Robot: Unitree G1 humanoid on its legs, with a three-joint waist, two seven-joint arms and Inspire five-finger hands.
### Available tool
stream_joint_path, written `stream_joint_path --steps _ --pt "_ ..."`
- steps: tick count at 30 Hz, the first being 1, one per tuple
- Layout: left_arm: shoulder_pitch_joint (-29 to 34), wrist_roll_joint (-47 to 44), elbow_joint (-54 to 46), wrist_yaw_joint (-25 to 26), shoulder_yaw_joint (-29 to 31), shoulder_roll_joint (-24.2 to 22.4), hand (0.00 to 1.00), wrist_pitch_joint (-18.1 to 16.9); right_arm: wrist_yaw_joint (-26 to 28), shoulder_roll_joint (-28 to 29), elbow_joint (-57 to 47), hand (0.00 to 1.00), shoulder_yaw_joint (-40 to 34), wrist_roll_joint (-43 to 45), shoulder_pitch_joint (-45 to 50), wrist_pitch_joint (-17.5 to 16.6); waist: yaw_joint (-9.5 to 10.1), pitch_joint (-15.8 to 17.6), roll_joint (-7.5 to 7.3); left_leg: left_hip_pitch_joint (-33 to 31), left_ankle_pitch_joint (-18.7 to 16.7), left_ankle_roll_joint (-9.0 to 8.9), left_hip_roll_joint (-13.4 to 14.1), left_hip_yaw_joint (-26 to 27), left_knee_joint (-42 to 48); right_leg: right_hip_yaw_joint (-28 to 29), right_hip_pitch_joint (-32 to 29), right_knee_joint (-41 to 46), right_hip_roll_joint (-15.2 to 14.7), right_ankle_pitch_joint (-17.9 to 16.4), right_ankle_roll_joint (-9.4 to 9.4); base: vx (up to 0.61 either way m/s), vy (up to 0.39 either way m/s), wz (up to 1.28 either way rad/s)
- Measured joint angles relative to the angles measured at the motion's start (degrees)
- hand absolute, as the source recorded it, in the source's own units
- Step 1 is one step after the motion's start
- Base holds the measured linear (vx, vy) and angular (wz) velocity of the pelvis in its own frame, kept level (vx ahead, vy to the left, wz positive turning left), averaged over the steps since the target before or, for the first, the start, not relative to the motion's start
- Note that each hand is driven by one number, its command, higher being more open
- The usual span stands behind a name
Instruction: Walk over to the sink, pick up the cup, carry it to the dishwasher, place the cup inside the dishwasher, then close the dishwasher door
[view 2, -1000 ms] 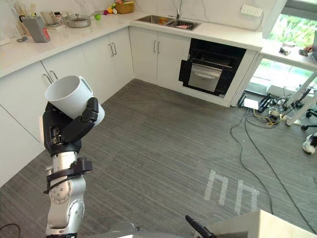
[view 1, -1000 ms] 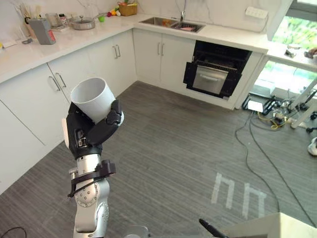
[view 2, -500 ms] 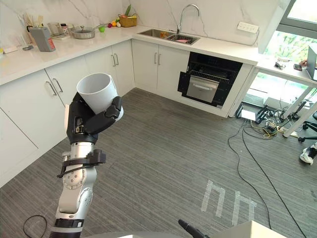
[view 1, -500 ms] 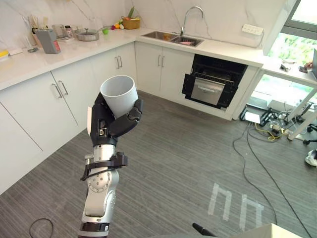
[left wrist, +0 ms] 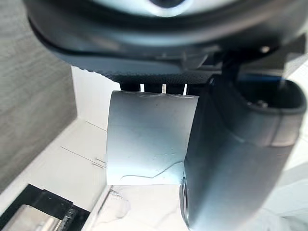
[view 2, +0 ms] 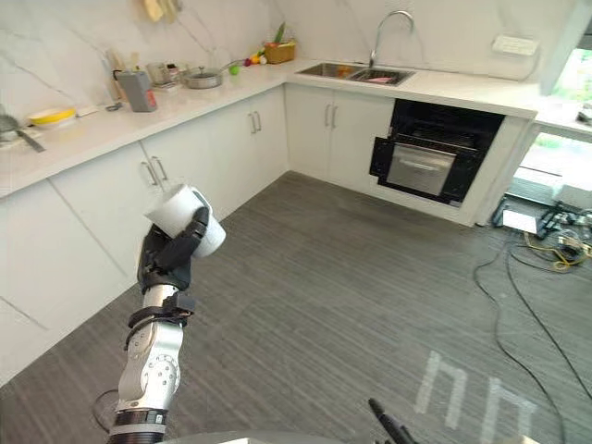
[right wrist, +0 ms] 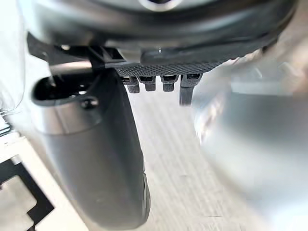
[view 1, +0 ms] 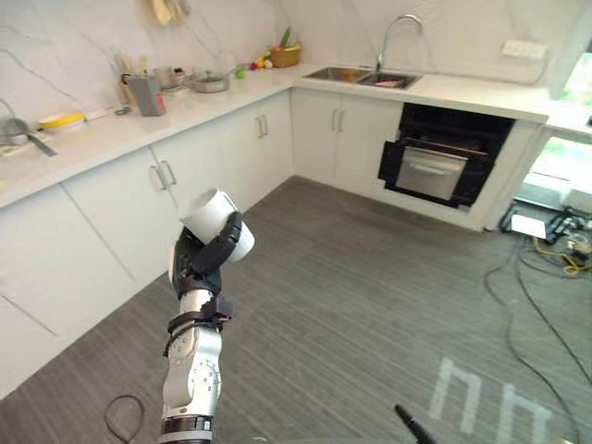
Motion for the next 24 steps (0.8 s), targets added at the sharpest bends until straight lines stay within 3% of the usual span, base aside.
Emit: stream_joint_path --steps 1,2,4,5,8,9,10,11,12,14,16,18,19,20,21,22,23,24 --pt "-0.04 -0.01 -0.43 -0.02 -0.72 0.15 0.00 -0.02 -0.02 0.32 0.03 1.00 -0.04 -0.30 0.14 -0.06 -0.23 0.14 0.75 0.14 -0.12 0.55 0.19 -1.33 0.08 1.74 -1.36 2.21 1.42 -0.93 0.82 0.30 0.037 0.92" --pt "-0.18 -0.04 -0.96 -0.10 -1.09 0.69 0.00 -0.39 0.01 2.60 -0.02 1.00 -0.02 -0.89 0.04 -0.18 -1.04 0.45 0.40 0.23 -0.52 0.84 0.48 -4.17 0.17 3.12 -5.10 4.65 4.77 -8.47 0.81 0.26 -0.023 1.00" --pt "-0.29 -0.06 -1.03 -0.15 -1.24 0.98 0.00 -0.34 0.02 4.73 -0.29 1.00 0.01 -0.58 -0.02 -0.54 -2.10 1.77 0.54 1.52 -1.30 0.71 0.67 -6.90 0.01 2.29 -8.16 2.97 6.91 -12.39 1.10 0.26 -0.068 0.84" --pt "-0.31 -0.12 -1.28 -0.14 -1.43 0.99 0.00 -0.31 0.06 4.95 -1.70 1.00 0.60 0.43 0.17 -1.59 -2.41 3.42 0.77 3.98 -2.46 0.55 0.84 -7.87 -0.05 1.75 -9.30 -2.21 7.89 -13.88 1.62 0.34 -0.103 0.49" --pt "-1.46 -0.92 -1.78 -0.17 -3.30 1.83 0.00 0.16 -0.16 4.71 -4.79 1.00 2.88 0.66 1.00 -3.31 -2.45 3.79 1.52 6.81 -6.89 -0.61 2.46 -9.93 2.49 0.68 -9.09 -27.92 10.38 -13.13 2.54 0.33 -0.120 0.42" --pt "-2.05 -1.29 -4.22 -0.24 -4.07 1.94 0.00 0.54 -0.15 4.72 -6.30 1.00 4.66 1.10 1.00 -4.37 -2.41 3.74 1.44 7.46 -10.14 -2.05 3.59 -11.04 4.83 0.45 -8.63 -40.01 11.35 -11.32 2.87 0.52 -0.224 0.42" --pt "-2.03 -1.32 -5.39 -0.46 -4.23 1.95 0.00 0.55 -0.12 4.73 -7.06 1.00 5.23 1.17 1.03 -4.95 -2.40 3.66 1.32 7.84 -11.42 -2.88 3.87 -11.28 5.83 0.08 -8.58 -42.75 11.37 -10.67 2.98 0.60 -0.256 0.33" --pt "-1.99 -1.46 -6.84 -1.48 -4.30 1.95 0.00 0.55 -0.10 4.51 -8.09 1.00 6.63 1.51 1.02 -6.61 -2.30 3.10 1.14 9.21 -14.13 -4.14 4.61 -11.61 7.15 -1.05 -8.35 -42.85 11.26 -5.66 2.94 0.56 -0.226 0.18" --pt "-1.92 -1.44 -7.37 -2.25 -4.87 1.68 0.00 0.59 -0.11 4.43 -9.23 1.00 7.05 1.80 0.91 -8.10 -2.10 2.39 2.21 10.90 -15.02 -4.46 5.67 -11.12 6.44 -2.73 -8.33 -40.64 11.37 -2.04 2.60 0.57 -0.219 0.21" --pt "-1.85 -1.10 -7.68 -4.75 -6.17 1.37 0.00 0.60 -0.21 4.38 -12.23 1.00 8.62 4.41 0.93 -10.20 -2.71 1.72 3.45 12.56 -14.65 -4.52 7.56 -10.36 5.60 -3.58 -8.79 -36.48 12.12 -1.97 1.08 0.48 -0.193 0.31" --pt "-0.75 -0.61 -7.72 -6.40 -6.78 0.83 0.00 0.61 -0.51 4.16 -16.11 1.00 11.12 6.79 0.35 -11.63 -2.61 1.22 3.91 12.78 -11.48 -4.38 8.49 -10.31 6.96 -3.89 -8.79 -34.09 13.05 -5.18 0.05 0.48 -0.227 0.02" --pt "0.41 0.18 -7.72 -6.85 -7.49 0.36 0.00 0.57 -1.02 4.15 -21.81 1.00 13.79 8.19 0.91 -13.08 -2.87 1.00 4.35 12.04 -8.25 -5.41 9.72 -10.06 12.09 -4.58 -6.54 -34.28 14.29 -7.98 -0.34 0.45 -0.218 -0.10" --pt "0.92 0.22 -7.74 -7.02 -7.93 0.03 0.00 0.44 -1.17 4.47 -25.62 1.00 14.62 8.37 1.33 -13.57 -2.92 1.03 4.51 9.30 -4.92 -6.59 10.83 -9.88 20.16 -4.80 -4.25 -34.92 15.44 -9.48 -0.84 0.47 -0.200 -0.09" --pt "1.46 0.45 -7.81 -7.32 -8.04 -0.72 0.00 -0.12 -1.48 4.60 -29.63 1.00 15.05 8.35 2.03 -13.97 -2.94 1.15 4.71 4.32 2.09 -9.11 12.34 -9.98 31.19 -4.79 -1.89 -35.31 16.73 -11.05 -1.40 0.46 -0.185 -0.13" --pt "1.85 1.03 -7.89 -7.40 -7.95 -1.14 0.00 -0.67 -1.61 4.58 -31.50 1.00 15.23 8.35 2.46 -14.39 -2.87 1.20 4.86 1.90 7.61 -10.96 13.25 -9.93 36.54 -4.63 -0.58 -35.66 17.47 -11.76 -1.74 0.46 -0.152 -0.28" --pt "3.36 1.37 -8.42 -7.44 -7.20 -2.09 0.00 -1.60 -1.78 4.42 -34.68 1.00 15.87 8.32 3.21 -15.54 -2.56 1.47 5.16 -2.29 18.70 -11.26 15.75 -9.17 45.66 -3.76 3.10 -37.78 19.67 -12.64 -2.54 0.41 -0.055 -0.45" --pt "4.33 1.67 -9.21 -7.41 -6.56 -2.73 0.00 -1.91 -1.68 4.48 -36.98 1.00 16.05 8.36 3.23 -16.90 -2.54 1.61 6.06 -6.92 15.60 -10.18 17.83 -8.10 54.09 -2.97 6.31 -39.31 21.66 -13.51 -3.54 0.41 -0.034 -0.50" --pt "4.91 2.23 -9.82 -7.41 -6.16 -2.84 0.00 -1.96 -1.68 4.47 -38.05 1.00 16.10 8.39 3.17 -17.33 -2.54 1.63 6.05 -9.10 13.24 -9.12 18.20 -7.41 56.76 -2.32 7.64 -39.82 22.22 -13.88 -4.21 0.41 -0.016 -0.59"
